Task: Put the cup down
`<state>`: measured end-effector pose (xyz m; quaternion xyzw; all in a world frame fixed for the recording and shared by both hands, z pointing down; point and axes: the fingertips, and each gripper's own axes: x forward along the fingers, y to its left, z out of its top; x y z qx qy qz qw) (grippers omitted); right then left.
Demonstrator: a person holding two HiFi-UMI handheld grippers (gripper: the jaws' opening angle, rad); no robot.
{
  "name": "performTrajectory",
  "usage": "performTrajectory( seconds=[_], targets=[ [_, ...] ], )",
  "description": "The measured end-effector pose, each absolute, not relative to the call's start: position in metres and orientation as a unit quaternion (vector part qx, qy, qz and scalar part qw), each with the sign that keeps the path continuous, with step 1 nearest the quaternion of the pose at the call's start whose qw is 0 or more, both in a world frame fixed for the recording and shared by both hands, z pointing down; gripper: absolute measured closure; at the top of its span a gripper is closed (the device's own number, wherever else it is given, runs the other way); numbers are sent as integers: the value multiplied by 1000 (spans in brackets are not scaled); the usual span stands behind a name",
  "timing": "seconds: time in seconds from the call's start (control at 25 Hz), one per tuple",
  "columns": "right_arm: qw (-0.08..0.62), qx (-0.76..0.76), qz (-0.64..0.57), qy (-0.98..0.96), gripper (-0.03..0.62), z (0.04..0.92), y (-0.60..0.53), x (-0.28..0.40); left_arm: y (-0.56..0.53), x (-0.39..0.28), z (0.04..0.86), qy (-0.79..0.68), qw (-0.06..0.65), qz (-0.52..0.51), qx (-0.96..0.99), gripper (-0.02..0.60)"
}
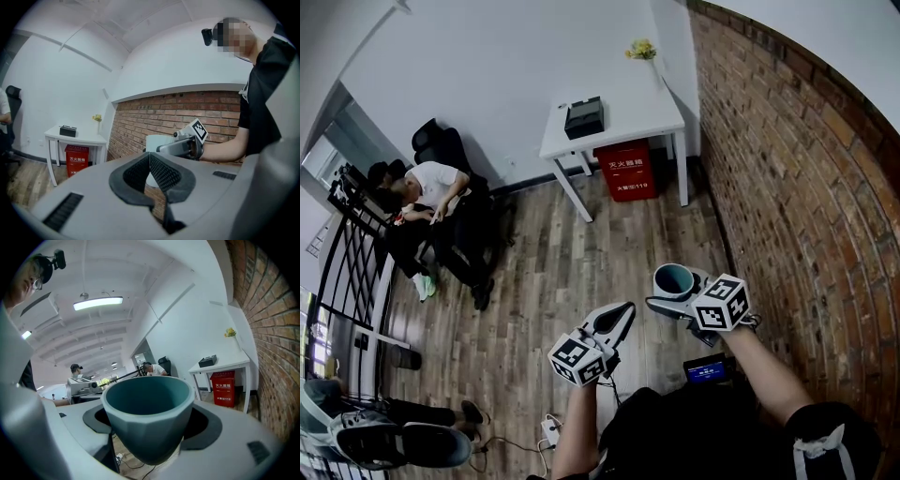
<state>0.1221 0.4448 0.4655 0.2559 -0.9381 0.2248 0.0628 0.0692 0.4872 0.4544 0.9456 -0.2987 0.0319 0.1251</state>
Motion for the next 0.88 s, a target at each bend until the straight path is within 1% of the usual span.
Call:
performTrajectory(
  seconds=[0.24, 0.48, 0.68, 0.88],
  targets=[
    [68, 256, 238, -934, 194, 481, 428, 137, 467, 73, 463, -309, 131, 32, 941, 572],
    [73, 265, 248, -929, 194, 497, 381, 134, 418, 65, 478, -307, 139, 26, 941, 572],
    [84, 269, 249, -927, 194, 511, 317, 118, 349, 47, 487, -299, 145, 15, 943, 572],
    [81, 283, 249, -923, 192, 503, 224, 85, 260, 15, 482, -281, 138, 22, 950, 572]
  ],
)
